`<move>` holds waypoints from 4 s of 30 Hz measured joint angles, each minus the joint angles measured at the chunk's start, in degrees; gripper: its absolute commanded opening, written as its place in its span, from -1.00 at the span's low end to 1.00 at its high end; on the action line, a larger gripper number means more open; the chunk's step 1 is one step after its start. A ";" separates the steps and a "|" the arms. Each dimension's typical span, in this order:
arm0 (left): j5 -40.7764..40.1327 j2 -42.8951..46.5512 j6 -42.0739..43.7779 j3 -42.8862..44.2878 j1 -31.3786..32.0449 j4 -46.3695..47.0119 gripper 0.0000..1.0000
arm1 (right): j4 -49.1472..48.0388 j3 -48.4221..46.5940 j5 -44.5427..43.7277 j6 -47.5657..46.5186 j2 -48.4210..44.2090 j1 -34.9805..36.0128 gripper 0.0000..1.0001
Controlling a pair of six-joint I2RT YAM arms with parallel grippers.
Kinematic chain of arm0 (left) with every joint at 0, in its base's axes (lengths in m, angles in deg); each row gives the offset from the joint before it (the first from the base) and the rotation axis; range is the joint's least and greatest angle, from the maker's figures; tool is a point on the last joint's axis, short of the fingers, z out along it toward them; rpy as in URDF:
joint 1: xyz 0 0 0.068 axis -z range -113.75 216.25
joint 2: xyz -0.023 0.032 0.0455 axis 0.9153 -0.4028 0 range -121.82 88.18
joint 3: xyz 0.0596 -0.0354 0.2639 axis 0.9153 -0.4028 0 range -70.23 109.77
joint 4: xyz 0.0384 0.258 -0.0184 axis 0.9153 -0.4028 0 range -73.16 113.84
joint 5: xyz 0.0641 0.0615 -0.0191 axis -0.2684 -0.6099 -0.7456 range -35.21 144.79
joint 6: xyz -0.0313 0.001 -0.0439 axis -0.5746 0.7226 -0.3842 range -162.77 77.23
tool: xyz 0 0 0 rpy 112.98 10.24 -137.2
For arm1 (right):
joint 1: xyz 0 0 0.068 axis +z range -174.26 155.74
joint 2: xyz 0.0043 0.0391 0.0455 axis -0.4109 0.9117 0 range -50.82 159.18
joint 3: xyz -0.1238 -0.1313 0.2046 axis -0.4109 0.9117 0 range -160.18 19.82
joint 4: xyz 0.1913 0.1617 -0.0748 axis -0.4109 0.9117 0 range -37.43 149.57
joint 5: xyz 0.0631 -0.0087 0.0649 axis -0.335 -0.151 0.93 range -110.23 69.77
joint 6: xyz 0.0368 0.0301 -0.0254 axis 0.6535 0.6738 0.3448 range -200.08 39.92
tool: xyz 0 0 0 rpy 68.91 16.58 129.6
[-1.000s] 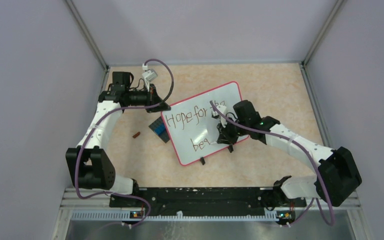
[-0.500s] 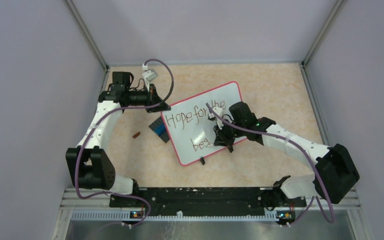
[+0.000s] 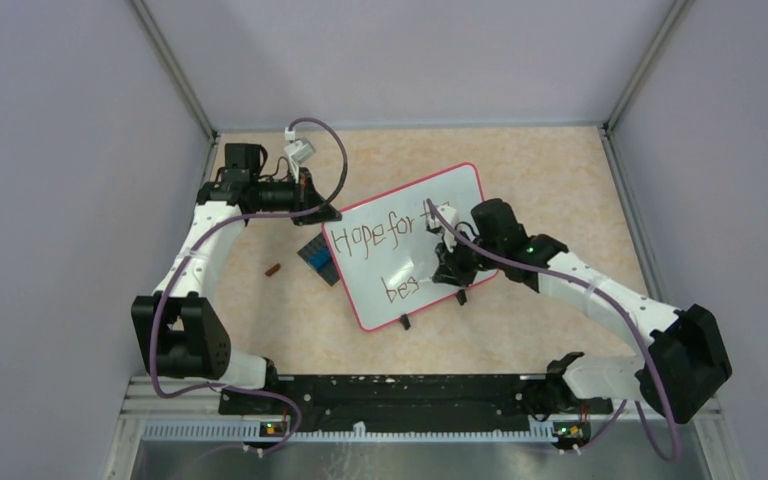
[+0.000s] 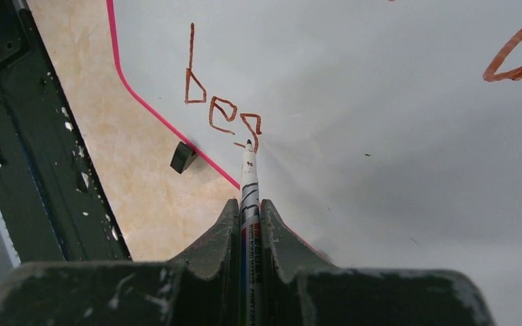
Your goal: Write a sentence on the whiteboard
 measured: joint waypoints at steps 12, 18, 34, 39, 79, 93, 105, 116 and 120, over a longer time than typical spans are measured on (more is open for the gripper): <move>-0.02 0.00 0.02 0.00 0.00 0.00 -1.00 | -0.31 -0.11 -1.73 0.00 1.92 -0.39 -1.00; -0.04 0.00 0.02 0.00 0.00 0.00 -1.00 | -0.22 -0.13 -1.16 0.02 2.29 -1.33 -1.00; -0.04 0.00 0.00 0.00 0.00 0.00 -1.00 | 2.64 -0.13 0.50 -0.96 1.70 -5.92 -1.00; -0.02 0.00 0.00 0.00 0.02 0.00 -1.00 | 3.28 -0.66 1.36 -1.57 1.66 -6.10 -1.00; -0.07 0.00 0.00 0.00 0.00 0.00 -1.00 | 2.36 0.83 3.52 -1.46 3.61 -4.98 -1.00; -0.07 0.00 0.00 0.00 0.02 -0.02 -1.00 | 4.26 0.66 1.70 -2.91 2.45 -6.36 -1.00; -0.04 0.00 -0.02 0.00 0.02 -0.02 -1.00 | 5.84 -2.08 2.16 -3.06 1.33 -6.67 -1.00; -0.07 0.00 -0.13 0.02 0.11 0.13 -1.00 | 7.58 -2.58 1.22 -4.15 -1.09 -6.71 -1.00; -0.07 0.02 -0.13 0.02 0.11 0.04 -1.00 | 7.41 -2.56 0.17 -4.59 -0.85 -6.91 -1.00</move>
